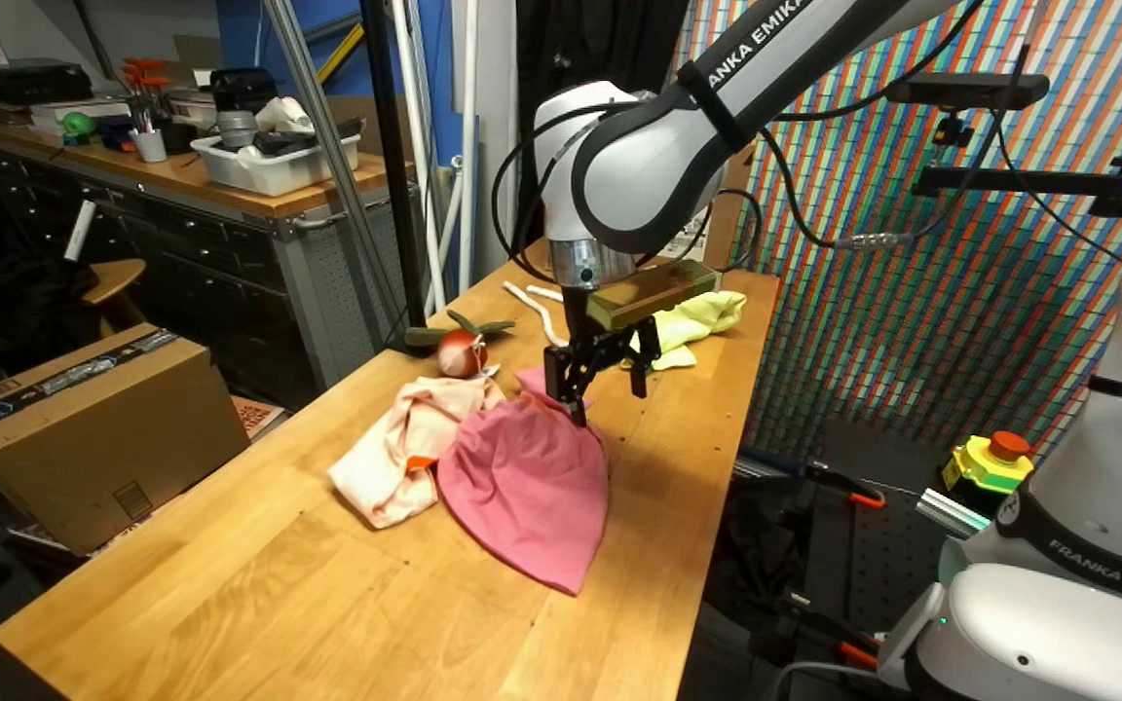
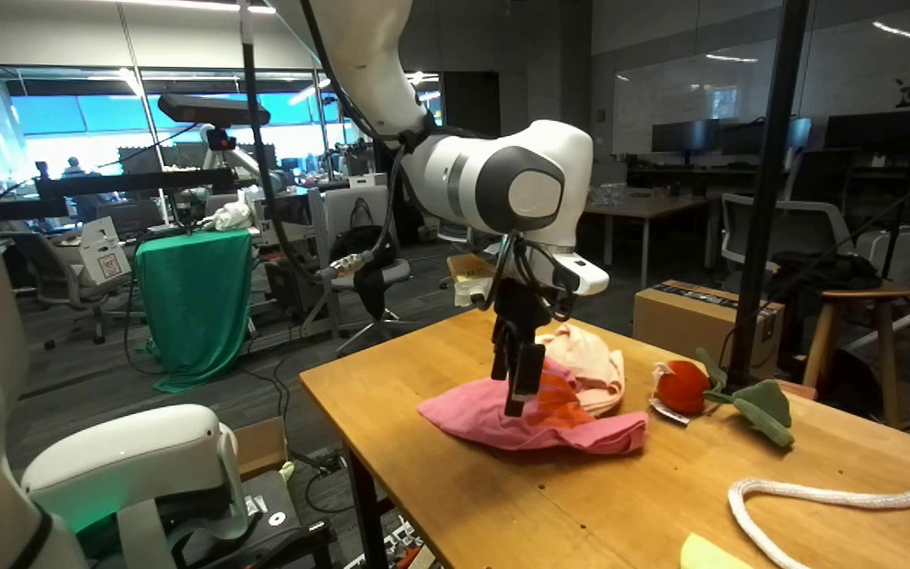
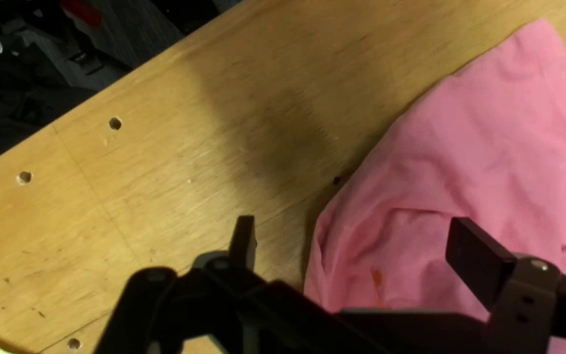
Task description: Separate the things on the heap
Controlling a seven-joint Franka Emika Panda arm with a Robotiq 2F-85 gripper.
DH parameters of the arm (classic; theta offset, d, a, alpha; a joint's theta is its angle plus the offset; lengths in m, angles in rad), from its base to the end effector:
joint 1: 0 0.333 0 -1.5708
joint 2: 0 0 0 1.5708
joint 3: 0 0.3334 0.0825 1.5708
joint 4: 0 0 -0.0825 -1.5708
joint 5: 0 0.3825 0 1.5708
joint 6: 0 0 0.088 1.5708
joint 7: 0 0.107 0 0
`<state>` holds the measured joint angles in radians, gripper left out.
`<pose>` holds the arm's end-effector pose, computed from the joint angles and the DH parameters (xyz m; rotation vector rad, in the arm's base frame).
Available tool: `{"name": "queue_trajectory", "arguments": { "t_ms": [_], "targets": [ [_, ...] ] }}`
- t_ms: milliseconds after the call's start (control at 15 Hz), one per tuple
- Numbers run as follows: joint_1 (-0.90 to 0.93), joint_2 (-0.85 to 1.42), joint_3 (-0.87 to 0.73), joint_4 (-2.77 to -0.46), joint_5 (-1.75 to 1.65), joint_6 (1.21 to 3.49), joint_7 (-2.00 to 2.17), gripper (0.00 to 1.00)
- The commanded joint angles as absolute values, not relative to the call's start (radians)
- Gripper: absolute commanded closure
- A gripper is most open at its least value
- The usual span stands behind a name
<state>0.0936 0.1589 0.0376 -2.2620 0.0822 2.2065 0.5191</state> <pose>0.5072 0.0697 0.2931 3.0402 -0.6857 -0.3511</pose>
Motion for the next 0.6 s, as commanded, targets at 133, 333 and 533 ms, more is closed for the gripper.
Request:
{"name": "queue_trajectory", "arguments": {
  "t_ms": [133,333,533],
  "targets": [
    [0.139,0.182,0.042,-2.243,-0.026,2.332,0.563,0.00],
    [0.156,0.199,0.038,-2.226,-0.068,2.379,0.585,0.00],
    [0.159,0.227,0.044,-2.198,-0.058,2.405,0.557,0.00]
  ]
}}
